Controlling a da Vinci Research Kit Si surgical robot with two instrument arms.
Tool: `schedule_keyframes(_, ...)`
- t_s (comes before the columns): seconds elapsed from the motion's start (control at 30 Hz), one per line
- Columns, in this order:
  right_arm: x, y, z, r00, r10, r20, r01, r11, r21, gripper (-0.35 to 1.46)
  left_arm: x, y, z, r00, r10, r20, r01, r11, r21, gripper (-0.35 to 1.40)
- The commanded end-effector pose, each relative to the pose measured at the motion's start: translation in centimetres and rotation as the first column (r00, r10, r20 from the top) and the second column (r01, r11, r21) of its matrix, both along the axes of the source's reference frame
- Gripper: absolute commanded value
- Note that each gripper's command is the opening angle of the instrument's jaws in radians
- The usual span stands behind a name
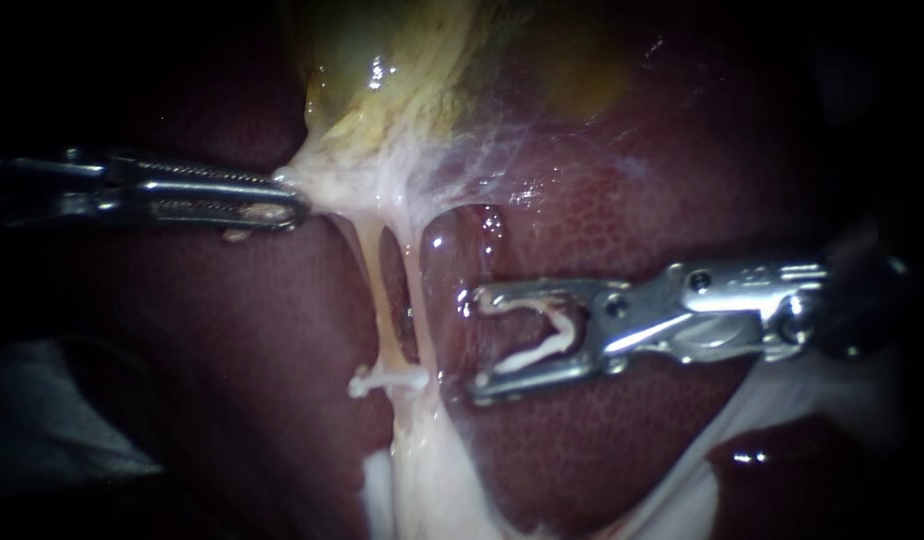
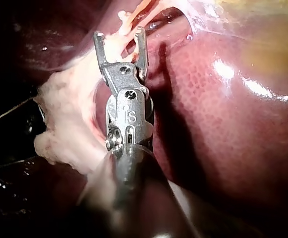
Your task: Clipping second clip left tube
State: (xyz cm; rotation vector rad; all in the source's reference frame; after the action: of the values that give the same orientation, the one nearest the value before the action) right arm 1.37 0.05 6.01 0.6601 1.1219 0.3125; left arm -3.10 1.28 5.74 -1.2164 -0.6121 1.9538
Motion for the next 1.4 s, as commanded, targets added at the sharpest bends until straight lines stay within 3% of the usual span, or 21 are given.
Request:
schedule_keyframes(0.03,0.05,-0.03,0.04,1.0000,-0.002,0.002,0.002,1.000,0.009,0.50,0.00,0.00,0.00,1.0000,-0.001,-0.001,0.001,1.000,0.000,-0.35)
schedule_keyframes(0.33,0.39,-0.25,0.49,0.9999,-0.003,0.013,0.002,0.998,0.068,0.50,-0.02,-0.01,0.01,1.0000,-0.002,-0.002,0.002,1.000,-0.001,-0.35)
schedule_keyframes(0.67,0.46,-0.21,0.92,0.9998,-0.005,0.018,0.003,0.996,0.094,0.50,-0.03,-0.01,0.02,1.0000,-0.002,-0.002,0.002,1.000,-0.001,-0.35)
schedule_keyframes(0.93,0.72,-0.19,0.91,0.9984,-0.001,-0.057,0.010,0.988,0.153,0.50,-0.03,-0.01,0.02,1.0000,-0.002,-0.002,0.002,1.000,-0.001,-0.35)
schedule_keyframes(1.13,1.00,-0.21,0.84,0.9937,-0.003,-0.112,0.024,0.982,0.188,0.50,-0.03,-0.01,0.01,1.0000,-0.003,-0.002,0.003,1.000,-0.001,-0.35)
schedule_keyframes(1.27,1.08,-0.27,0.73,0.9873,-0.006,-0.159,0.040,0.977,0.208,0.50,-0.04,-0.01,0.02,1.0000,-0.003,-0.002,0.003,1.000,-0.001,-0.35)
schedule_keyframes(1.4,1.11,-0.34,0.56,0.9841,-0.019,-0.176,0.057,0.976,0.210,0.49,-0.03,-0.01,0.02,1.0000,-0.003,-0.002,0.003,1.000,-0.001,-0.35)
